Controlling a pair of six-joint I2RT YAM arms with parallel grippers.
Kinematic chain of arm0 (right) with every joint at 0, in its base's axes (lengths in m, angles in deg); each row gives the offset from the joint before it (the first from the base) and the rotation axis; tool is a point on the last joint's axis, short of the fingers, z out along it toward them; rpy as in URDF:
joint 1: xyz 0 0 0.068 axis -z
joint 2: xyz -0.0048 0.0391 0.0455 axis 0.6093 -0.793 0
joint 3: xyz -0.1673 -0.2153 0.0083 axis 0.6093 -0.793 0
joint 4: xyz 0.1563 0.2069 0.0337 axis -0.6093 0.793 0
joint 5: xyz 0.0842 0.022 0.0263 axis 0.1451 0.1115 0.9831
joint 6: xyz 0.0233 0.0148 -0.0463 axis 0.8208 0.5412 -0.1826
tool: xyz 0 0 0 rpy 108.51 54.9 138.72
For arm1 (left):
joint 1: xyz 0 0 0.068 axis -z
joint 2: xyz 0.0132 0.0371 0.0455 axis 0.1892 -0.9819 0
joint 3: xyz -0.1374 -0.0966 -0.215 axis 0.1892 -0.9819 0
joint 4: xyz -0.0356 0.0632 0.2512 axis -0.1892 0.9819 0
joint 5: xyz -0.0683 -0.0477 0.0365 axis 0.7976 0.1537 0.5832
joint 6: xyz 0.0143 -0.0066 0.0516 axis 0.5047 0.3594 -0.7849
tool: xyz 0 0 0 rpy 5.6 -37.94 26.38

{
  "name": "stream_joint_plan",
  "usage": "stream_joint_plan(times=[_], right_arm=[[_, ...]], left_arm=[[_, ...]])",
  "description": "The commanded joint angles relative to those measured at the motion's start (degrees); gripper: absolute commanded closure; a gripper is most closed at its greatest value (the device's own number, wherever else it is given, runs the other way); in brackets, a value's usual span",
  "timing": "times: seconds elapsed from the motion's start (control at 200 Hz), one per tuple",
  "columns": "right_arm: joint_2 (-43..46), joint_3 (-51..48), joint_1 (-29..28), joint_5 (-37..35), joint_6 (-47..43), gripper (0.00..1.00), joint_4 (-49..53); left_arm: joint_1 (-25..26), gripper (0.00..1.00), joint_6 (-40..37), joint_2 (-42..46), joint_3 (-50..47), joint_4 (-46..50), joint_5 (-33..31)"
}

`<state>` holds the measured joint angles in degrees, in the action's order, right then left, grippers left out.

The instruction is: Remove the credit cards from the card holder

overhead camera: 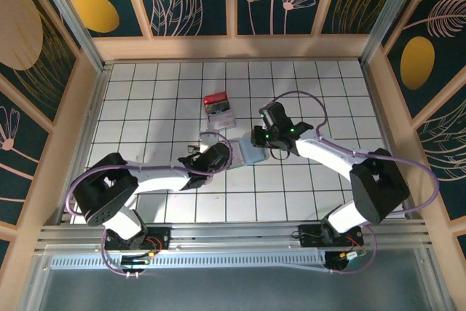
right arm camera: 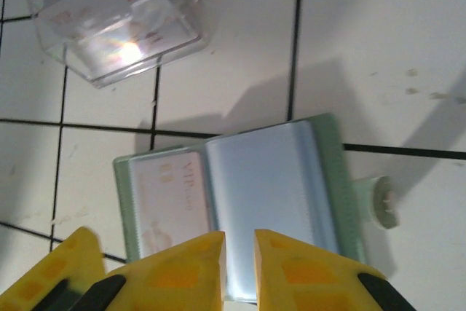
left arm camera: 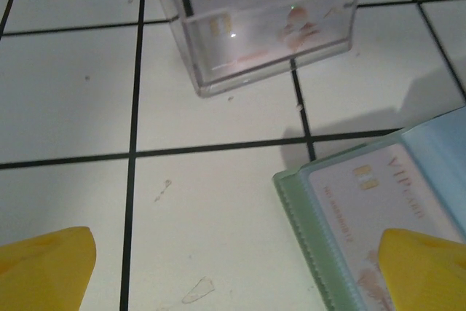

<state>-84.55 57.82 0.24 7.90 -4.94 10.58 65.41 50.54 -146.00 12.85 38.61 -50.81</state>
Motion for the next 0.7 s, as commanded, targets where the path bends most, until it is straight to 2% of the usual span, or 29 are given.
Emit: stream_joint_plan(times=[0.0,0.055,0.335,0.696], right_arm=[[-3.03,1.27,-1.58,3.75,1.27,0.83,-1.16],[-4.19,2.05,-2.08,4.37,1.16,0.86,-0.92],[-7.78,3.0,-3.0,6.38,1.97,0.86,-1.33],[-9.84,3.15,-3.35,8.62,2.45,0.85,-2.46]], left_arm=[[0.14,0.01,3.48,-2.73,1.71,2.97,-1.27],[0.11,0.01,4.16,-3.87,2.51,4.02,-1.62],[-0.02,0.01,6.26,-5.72,3.38,7.28,-3.52],[-1.07,0.01,5.94,-3.74,1.06,5.37,-1.34]])
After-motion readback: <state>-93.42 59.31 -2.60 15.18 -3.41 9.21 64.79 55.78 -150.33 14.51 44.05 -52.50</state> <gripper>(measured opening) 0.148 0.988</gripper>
